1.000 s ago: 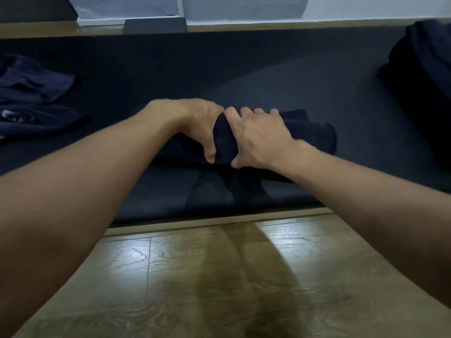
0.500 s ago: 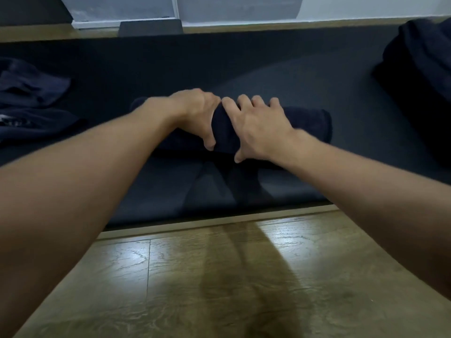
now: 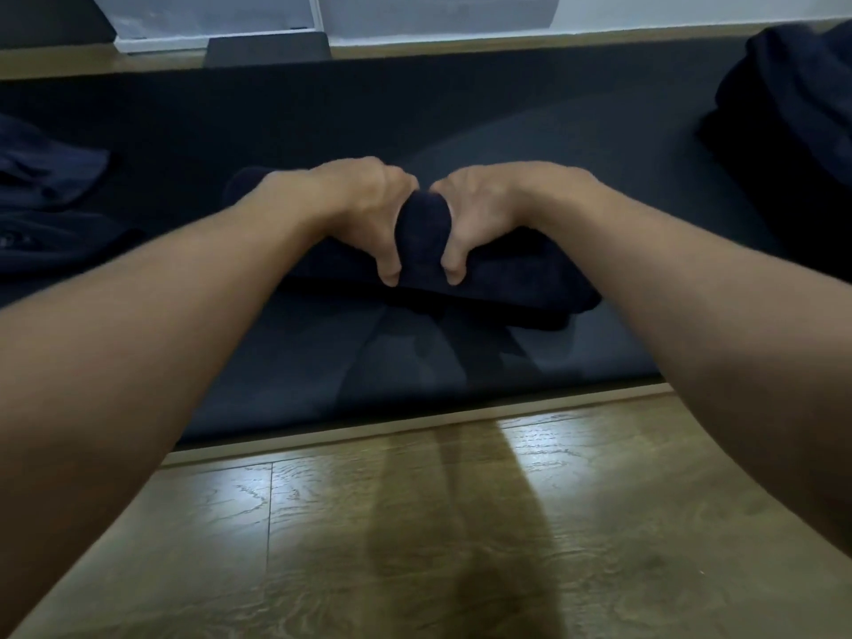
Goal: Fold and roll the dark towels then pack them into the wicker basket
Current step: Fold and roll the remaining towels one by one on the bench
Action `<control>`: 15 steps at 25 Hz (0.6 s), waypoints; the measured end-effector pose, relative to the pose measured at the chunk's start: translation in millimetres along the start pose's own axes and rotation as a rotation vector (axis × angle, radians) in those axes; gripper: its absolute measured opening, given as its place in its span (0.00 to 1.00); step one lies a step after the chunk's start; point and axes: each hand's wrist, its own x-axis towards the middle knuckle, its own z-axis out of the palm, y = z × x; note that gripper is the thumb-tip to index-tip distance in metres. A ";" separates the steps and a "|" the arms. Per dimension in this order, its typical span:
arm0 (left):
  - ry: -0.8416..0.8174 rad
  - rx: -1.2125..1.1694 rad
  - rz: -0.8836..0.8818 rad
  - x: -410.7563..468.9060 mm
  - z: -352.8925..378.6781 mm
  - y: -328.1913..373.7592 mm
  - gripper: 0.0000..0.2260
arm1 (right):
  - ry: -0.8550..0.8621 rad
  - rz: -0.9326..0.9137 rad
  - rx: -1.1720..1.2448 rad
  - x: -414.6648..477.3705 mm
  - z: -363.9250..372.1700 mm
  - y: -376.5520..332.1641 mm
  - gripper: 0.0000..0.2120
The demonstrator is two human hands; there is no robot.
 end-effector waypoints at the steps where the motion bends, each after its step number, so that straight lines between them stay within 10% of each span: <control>1: -0.063 -0.019 0.005 3.9 -4.6 -0.7 0.33 | 0.077 -0.012 -0.033 -3.3 9.1 -0.2 0.38; 6: -0.165 -0.058 -0.024 19.3 -11.5 1.2 0.38 | 0.660 0.045 -0.555 -14.4 71.5 -7.1 0.50; 12: 0.573 0.309 -0.024 -9.1 63.2 13.0 0.47 | 0.260 -0.018 -0.191 -2.7 10.3 3.8 0.33; 15: 0.456 0.218 0.008 1.1 40.2 4.9 0.40 | 0.098 0.009 -0.039 5.5 -6.0 6.7 0.36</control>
